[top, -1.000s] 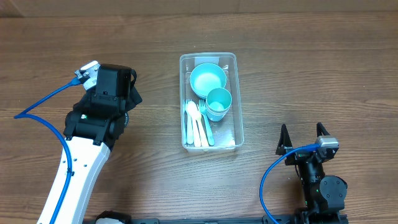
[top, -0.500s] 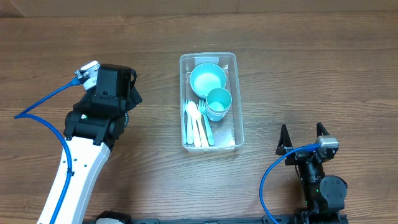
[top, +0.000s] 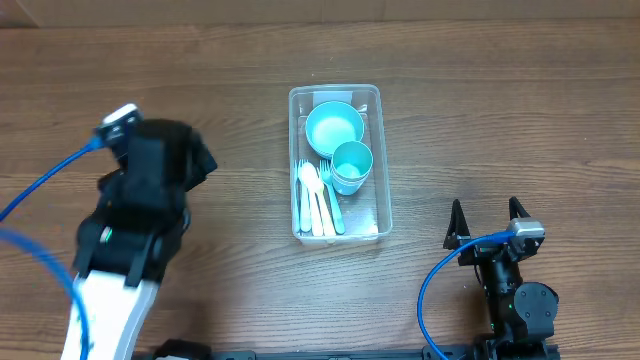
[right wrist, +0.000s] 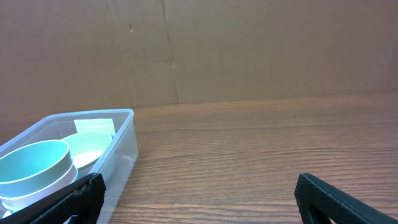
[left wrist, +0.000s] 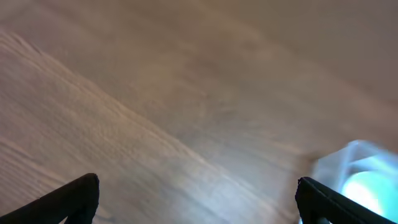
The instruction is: Pack container
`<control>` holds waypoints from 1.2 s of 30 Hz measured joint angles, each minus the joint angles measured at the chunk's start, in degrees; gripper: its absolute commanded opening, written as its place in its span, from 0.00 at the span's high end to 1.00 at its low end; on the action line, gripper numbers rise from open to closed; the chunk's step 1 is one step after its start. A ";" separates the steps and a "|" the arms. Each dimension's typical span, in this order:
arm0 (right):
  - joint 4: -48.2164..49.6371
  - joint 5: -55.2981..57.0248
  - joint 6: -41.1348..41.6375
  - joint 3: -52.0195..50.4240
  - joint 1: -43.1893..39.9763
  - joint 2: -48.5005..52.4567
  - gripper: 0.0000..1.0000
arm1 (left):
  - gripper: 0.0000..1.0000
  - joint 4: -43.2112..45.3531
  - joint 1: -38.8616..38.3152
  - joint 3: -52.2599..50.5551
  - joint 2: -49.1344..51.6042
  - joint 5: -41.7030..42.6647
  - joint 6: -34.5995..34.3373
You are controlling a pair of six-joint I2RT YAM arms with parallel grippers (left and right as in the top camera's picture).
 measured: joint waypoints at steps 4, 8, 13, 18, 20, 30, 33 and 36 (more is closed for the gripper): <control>-0.02 0.00 0.00 0.00 0.00 -0.02 0.00 | 0.00 -0.13 0.00 0.00 -11.72 0.07 -0.02; -0.02 0.02 0.00 0.00 0.00 -0.02 0.00 | 0.00 -1.40 0.00 0.02 -22.40 0.28 -0.02; 0.00 0.02 -0.02 0.00 0.00 -0.17 0.00 | 0.00 -14.86 0.00 0.28 -35.74 1.36 -0.04; -0.04 0.02 -0.02 0.00 0.00 -0.22 0.00 | 0.00 -20.09 1.38 -0.85 -48.85 2.60 -0.04; 0.00 0.02 0.00 0.00 0.00 -0.22 0.00 | 0.00 -19.47 2.75 -5.14 -52.22 3.10 -0.76; -0.04 0.00 -0.04 0.00 0.00 -0.20 0.00 | 0.00 29.92 7.28 -44.13 -57.29 7.87 -2.03; -0.02 0.00 0.00 0.00 0.00 -0.22 0.00 | 0.00 40.87 8.41 -53.20 -60.83 9.81 0.28; -0.02 0.02 0.00 0.00 0.00 -0.22 0.00 | 0.00 43.95 9.35 -57.42 -62.12 12.74 6.32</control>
